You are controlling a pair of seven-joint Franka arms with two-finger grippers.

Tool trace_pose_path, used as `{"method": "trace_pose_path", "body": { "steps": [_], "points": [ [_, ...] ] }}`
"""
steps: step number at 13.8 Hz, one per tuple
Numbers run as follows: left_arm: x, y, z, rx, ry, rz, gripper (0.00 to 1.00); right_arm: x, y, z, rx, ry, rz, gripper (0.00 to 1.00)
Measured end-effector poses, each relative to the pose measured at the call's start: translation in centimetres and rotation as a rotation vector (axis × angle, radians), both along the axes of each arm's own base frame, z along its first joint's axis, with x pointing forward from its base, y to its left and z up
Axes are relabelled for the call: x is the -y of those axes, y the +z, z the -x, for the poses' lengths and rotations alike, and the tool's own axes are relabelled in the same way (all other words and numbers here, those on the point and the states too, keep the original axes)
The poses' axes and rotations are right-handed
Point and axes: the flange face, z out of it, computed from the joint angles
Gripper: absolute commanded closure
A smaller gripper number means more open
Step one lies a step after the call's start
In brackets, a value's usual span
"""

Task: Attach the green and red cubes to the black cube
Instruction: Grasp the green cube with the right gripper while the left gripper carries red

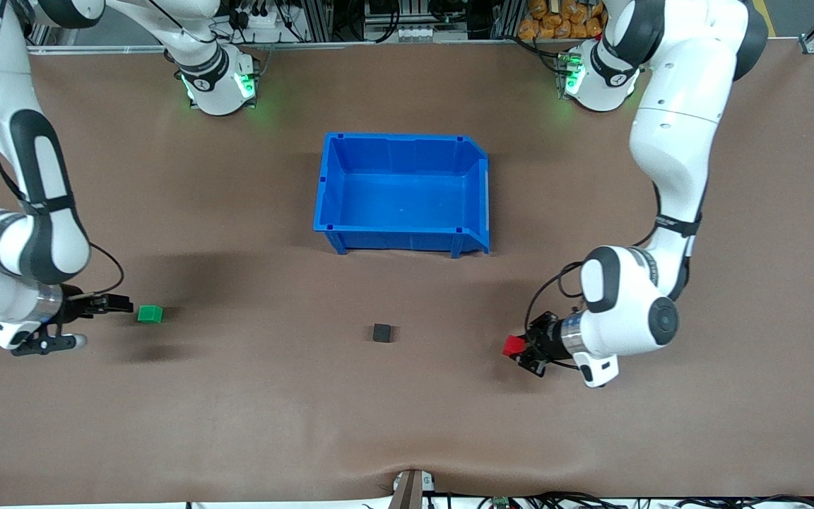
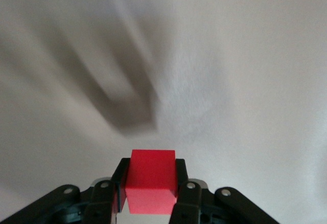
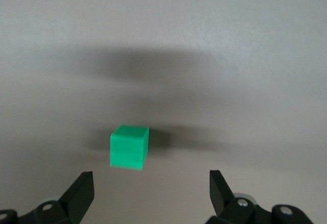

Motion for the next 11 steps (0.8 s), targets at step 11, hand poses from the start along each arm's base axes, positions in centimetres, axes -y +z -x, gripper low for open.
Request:
{"method": "trace_pose_path", "body": {
  "steps": [11],
  "points": [
    [10.4, -1.9, 1.6, -0.038, 0.217, 0.03, 1.0, -3.6, -6.3, 1.3, -0.007, -0.06, 0.02, 0.26]
  ]
}}
